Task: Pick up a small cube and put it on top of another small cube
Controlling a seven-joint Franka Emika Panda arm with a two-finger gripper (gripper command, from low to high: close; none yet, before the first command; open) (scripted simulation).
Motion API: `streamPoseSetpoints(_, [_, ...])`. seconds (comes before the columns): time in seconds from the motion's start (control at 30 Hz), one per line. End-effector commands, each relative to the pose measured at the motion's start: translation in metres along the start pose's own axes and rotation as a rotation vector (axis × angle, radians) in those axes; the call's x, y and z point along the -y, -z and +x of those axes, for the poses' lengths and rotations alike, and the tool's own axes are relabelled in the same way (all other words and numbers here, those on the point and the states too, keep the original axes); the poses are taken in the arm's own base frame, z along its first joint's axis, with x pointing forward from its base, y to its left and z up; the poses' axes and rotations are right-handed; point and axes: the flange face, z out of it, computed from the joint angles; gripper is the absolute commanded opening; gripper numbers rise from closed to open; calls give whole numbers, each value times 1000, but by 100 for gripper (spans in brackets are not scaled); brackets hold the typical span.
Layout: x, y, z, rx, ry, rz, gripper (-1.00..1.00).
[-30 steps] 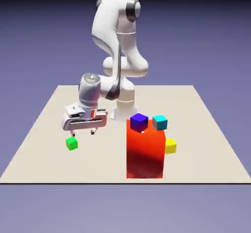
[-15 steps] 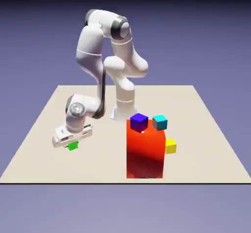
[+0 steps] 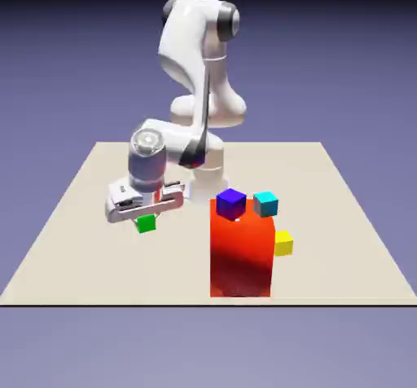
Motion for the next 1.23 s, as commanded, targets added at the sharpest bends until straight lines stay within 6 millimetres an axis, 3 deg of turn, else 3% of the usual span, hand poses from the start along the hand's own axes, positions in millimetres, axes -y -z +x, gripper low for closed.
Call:
streamPoseSetpoints(0.0, [7, 17, -2, -3, -26, 35, -100])
streamPoseSetpoints(0.17, [62, 106, -31, 21, -80, 233, -100])
streamPoseSetpoints(0.3, [152, 104, -87, -12, 138, 148, -100])
streamPoseSetpoints(0.47, [247, 86, -183, -81, 438, 16, -100])
streamPoseSetpoints(0.67, [297, -15, -259, -195, 905, -294, -100])
streamPoseSetpoints(0.83, [300, -106, -311, -226, 1328, -524, -100])
streamPoseSetpoints(0.93, [307, -100, -312, -278, 1362, -511, -100])
streamPoseSetpoints(1.1, [301, -162, -283, -278, 1362, -511, -100])
streamPoseSetpoints(1.13, [301, -162, -283, -278, 1362, -511, 100])
streamPoseSetpoints(1.17, [301, -162, -283, -278, 1362, -511, 100])
streamPoseSetpoints(1.2, [304, -148, -289, -281, 1361, -513, 100])
